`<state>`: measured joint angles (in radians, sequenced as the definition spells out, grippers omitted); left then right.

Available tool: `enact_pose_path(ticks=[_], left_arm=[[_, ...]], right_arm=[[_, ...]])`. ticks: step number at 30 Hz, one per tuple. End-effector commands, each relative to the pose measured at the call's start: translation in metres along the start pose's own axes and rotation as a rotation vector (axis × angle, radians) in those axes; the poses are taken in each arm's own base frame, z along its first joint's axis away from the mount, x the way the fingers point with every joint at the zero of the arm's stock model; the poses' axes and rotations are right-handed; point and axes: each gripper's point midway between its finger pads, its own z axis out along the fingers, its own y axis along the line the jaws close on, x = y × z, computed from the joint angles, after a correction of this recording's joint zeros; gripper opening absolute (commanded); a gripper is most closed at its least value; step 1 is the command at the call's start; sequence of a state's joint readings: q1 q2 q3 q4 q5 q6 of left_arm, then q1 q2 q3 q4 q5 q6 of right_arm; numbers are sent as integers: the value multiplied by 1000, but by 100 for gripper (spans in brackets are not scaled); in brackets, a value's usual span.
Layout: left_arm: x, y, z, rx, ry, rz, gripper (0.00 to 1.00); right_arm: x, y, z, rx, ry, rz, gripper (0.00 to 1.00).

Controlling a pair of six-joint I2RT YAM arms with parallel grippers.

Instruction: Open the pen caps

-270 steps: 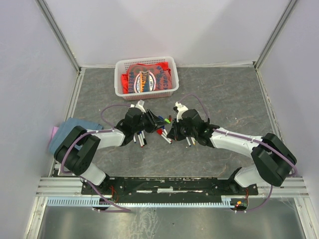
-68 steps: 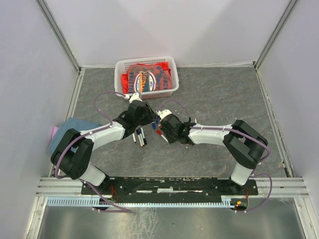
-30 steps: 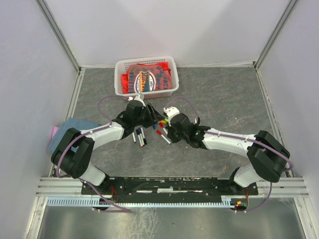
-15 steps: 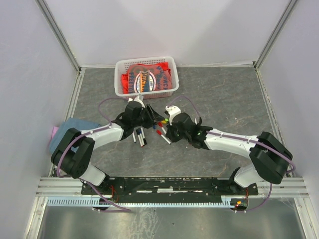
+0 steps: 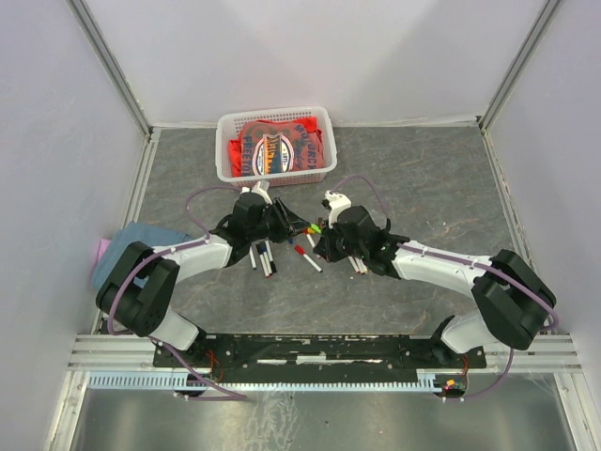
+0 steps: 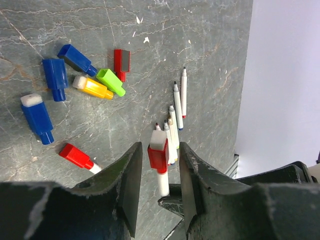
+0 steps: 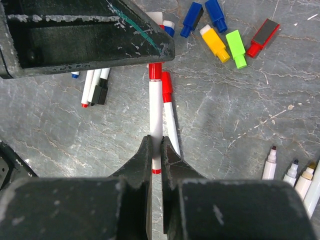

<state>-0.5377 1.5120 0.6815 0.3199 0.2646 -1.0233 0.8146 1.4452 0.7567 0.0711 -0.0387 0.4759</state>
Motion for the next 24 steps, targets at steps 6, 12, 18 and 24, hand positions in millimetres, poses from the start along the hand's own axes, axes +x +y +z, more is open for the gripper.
enact_pose_path(ticks=[6, 12, 18, 24], left_arm=[[-10, -25, -3, 95, -21, -28, 41], [-12, -25, -3, 97, -24, -29, 37], [-13, -23, -5, 97, -30, -28, 29], [-11, -25, -5, 116, -21, -17, 3]], right_arm=[[-23, 23, -6, -118, -71, 26, 1], [-21, 24, -6, -130, -63, 29, 1], [-17, 20, -7, -124, -60, 38, 1], [-17, 20, -8, -134, -60, 44, 1]])
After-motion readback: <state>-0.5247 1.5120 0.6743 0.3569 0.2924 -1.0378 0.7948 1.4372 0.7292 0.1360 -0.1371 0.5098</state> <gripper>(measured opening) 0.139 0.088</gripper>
